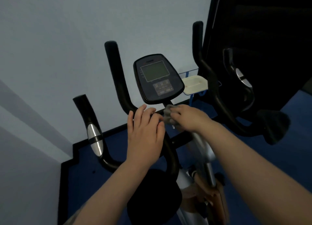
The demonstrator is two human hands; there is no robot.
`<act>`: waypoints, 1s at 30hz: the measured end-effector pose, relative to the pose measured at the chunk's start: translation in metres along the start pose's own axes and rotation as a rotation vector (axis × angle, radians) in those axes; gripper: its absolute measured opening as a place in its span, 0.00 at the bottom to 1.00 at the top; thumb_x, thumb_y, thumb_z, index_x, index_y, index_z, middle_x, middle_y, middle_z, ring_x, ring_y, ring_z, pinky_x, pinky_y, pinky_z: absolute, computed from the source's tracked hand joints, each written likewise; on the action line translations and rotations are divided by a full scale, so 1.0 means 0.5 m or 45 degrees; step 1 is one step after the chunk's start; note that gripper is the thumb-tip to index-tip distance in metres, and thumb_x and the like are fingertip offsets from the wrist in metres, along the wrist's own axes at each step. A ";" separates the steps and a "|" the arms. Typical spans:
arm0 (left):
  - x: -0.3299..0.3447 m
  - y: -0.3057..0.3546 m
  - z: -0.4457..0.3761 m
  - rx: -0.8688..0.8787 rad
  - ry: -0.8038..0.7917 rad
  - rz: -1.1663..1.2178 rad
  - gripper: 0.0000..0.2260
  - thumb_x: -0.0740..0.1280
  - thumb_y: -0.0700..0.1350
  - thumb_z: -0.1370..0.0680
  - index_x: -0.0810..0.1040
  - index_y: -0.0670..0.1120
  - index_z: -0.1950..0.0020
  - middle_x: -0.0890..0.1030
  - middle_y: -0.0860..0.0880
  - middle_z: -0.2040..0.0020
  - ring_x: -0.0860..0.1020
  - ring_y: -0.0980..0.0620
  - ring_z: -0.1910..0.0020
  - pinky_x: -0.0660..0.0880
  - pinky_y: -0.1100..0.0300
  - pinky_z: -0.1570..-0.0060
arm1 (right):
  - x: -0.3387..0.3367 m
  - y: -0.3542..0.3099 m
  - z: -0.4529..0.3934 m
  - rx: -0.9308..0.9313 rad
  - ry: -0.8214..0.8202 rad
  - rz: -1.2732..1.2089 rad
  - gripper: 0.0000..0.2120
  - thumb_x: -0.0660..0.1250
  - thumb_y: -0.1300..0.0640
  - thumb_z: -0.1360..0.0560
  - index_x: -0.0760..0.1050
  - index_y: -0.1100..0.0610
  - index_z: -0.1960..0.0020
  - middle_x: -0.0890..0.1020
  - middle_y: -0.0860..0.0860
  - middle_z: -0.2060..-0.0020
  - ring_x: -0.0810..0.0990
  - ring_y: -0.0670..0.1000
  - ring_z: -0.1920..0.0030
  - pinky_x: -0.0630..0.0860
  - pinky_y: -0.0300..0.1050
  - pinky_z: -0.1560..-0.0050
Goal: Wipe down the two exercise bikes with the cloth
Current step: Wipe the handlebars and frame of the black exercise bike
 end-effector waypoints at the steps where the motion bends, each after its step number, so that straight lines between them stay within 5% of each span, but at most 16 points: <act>1: -0.001 -0.001 0.002 0.001 -0.006 -0.003 0.20 0.47 0.52 0.20 0.77 0.51 0.43 0.72 0.52 0.33 0.57 0.52 0.25 0.36 0.57 0.26 | 0.004 -0.001 0.013 -0.015 0.075 -0.027 0.21 0.51 0.48 0.17 0.65 0.44 0.25 0.65 0.46 0.26 0.69 0.52 0.32 0.65 0.45 0.41; 4: -0.002 -0.002 0.001 0.014 0.005 0.007 0.18 0.49 0.51 0.19 0.77 0.51 0.44 0.73 0.52 0.35 0.59 0.51 0.26 0.38 0.56 0.26 | 0.062 0.007 0.118 -0.093 0.645 -0.011 0.20 0.54 0.52 0.19 0.70 0.49 0.28 0.71 0.48 0.30 0.72 0.51 0.34 0.65 0.43 0.38; 7: 0.005 -0.005 -0.003 0.020 0.022 -0.004 0.15 0.51 0.50 0.19 0.77 0.52 0.46 0.73 0.53 0.36 0.59 0.51 0.27 0.38 0.55 0.26 | 0.126 0.011 0.208 -0.033 0.882 -0.201 0.23 0.57 0.52 0.20 0.67 0.53 0.26 0.65 0.52 0.25 0.64 0.54 0.27 0.61 0.50 0.28; 13: 0.007 -0.006 -0.003 0.027 0.010 -0.005 0.17 0.49 0.51 0.19 0.77 0.52 0.47 0.73 0.52 0.37 0.59 0.51 0.27 0.38 0.55 0.26 | 0.071 0.011 0.161 0.148 0.850 -0.459 0.21 0.53 0.50 0.17 0.65 0.49 0.25 0.67 0.47 0.27 0.65 0.47 0.28 0.57 0.43 0.30; 18: 0.006 -0.007 0.000 0.052 0.018 0.000 0.16 0.50 0.50 0.19 0.77 0.52 0.47 0.74 0.52 0.38 0.60 0.50 0.27 0.40 0.53 0.26 | 0.148 -0.012 0.233 0.114 0.929 -0.221 0.22 0.59 0.54 0.19 0.66 0.53 0.26 0.65 0.52 0.25 0.61 0.51 0.25 0.52 0.57 0.25; 23: 0.009 -0.006 -0.005 0.043 0.008 0.008 0.17 0.49 0.51 0.19 0.77 0.51 0.47 0.73 0.52 0.37 0.60 0.50 0.27 0.40 0.52 0.26 | 0.059 0.015 0.152 0.148 0.743 -0.182 0.21 0.49 0.49 0.17 0.65 0.48 0.25 0.67 0.45 0.26 0.61 0.42 0.26 0.43 0.50 0.23; 30: 0.009 -0.007 -0.001 0.036 -0.006 -0.010 0.16 0.49 0.51 0.19 0.77 0.53 0.47 0.74 0.53 0.36 0.60 0.50 0.27 0.41 0.51 0.25 | 0.089 0.008 0.202 -0.031 0.736 -0.023 0.20 0.59 0.50 0.20 0.72 0.51 0.29 0.70 0.49 0.28 0.67 0.51 0.28 0.57 0.54 0.25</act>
Point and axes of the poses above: each hand's wrist, its own z-axis away from the middle knuckle, its own x-axis out of the palm, y = z × x, the point moved 1 cm from there along -z, towards the middle knuckle
